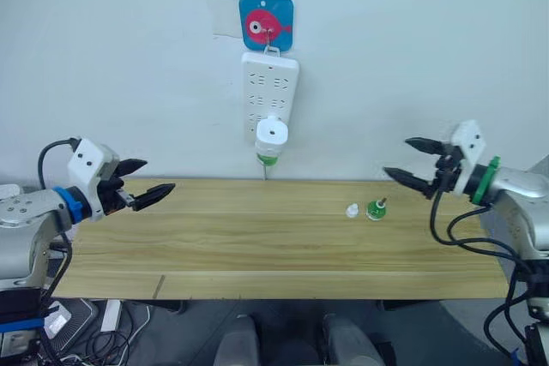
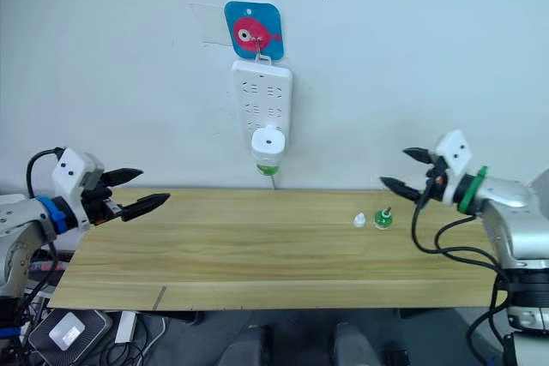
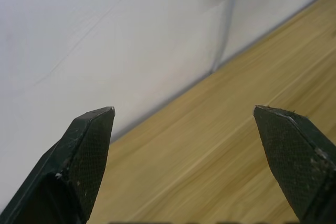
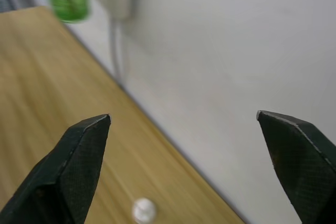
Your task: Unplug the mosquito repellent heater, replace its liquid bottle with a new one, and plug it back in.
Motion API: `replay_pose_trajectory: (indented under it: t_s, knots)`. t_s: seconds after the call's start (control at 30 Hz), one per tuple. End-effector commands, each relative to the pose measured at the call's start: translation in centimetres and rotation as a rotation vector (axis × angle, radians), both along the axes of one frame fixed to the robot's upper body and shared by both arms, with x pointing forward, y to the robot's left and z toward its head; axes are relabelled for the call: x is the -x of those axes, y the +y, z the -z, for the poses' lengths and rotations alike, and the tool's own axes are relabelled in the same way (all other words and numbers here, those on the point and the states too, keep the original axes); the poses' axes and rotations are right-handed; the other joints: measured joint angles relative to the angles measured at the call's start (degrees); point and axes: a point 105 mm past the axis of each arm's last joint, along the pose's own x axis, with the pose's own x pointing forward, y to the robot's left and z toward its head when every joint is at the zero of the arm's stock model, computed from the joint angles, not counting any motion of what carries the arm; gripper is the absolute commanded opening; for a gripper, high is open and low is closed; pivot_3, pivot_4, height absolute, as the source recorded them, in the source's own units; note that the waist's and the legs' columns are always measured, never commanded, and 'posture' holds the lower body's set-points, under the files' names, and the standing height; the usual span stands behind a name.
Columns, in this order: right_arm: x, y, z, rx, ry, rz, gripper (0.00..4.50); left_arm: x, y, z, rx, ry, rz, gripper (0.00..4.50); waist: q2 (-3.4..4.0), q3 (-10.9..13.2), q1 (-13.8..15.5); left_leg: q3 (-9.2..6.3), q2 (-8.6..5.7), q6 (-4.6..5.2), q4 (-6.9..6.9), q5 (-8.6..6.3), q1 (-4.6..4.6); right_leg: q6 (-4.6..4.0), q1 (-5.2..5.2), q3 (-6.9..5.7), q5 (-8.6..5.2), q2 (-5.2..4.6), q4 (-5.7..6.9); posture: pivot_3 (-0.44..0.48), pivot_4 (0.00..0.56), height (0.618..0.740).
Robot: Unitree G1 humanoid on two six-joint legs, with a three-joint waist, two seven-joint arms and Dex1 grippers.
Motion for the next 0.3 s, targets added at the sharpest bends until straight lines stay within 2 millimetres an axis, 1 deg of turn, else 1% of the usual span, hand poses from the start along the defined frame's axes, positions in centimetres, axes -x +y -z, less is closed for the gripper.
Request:
replay_pose_trajectory:
  t_s: [0.03, 0.13, 0.2, 0.3]
  knots:
    - [-0.3, -1.9, -0.4, -0.006, -0.036, 0.090, 4.48, -0.4, 1.1, -1.7, -0.047, -0.074, -0.028, 4.50, 0.00, 0.0, 0.0, 0.00, 0.00, 0.00, 0.00, 0.00, 0.00, 0.00, 0.00, 0.00, 0.00, 0.00, 0.00, 0.019, 0.111, 0.740]
    - [-0.7, -3.4, 0.3, -0.012, -0.030, 0.180, 4.48, -0.4, 1.4, -1.6, -0.036, -0.078, -0.033, 4.50, 0.00, 0.0, 0.0, 0.01, 0.00, 0.00, 0.02, 0.00, 0.00, 0.00, 0.01, 0.00, 0.00, -0.01, 0.03, 0.018, 0.113, 0.740]
    - [-0.8, -3.5, 0.3, -0.039, -0.032, 0.208, 4.48, -0.4, 1.3, -1.6, -0.042, -0.079, -0.029, 4.50, 0.00, 0.0, 0.0, 0.04, -0.01, 0.00, 0.03, 0.00, 0.00, 0.00, 0.01, 0.02, 0.00, -0.02, 0.04, 0.017, 0.115, 0.740]
    - [-1.1, -3.4, 0.2, -0.034, -0.049, 0.222, 4.48, -0.4, 1.1, -1.5, -0.040, -0.074, -0.018, 4.50, 0.00, 0.0, -0.1, 0.04, 0.00, 0.00, 0.03, 0.00, 0.00, 0.00, 0.00, 0.03, 0.00, -0.02, 0.07, 0.016, 0.115, 0.740]
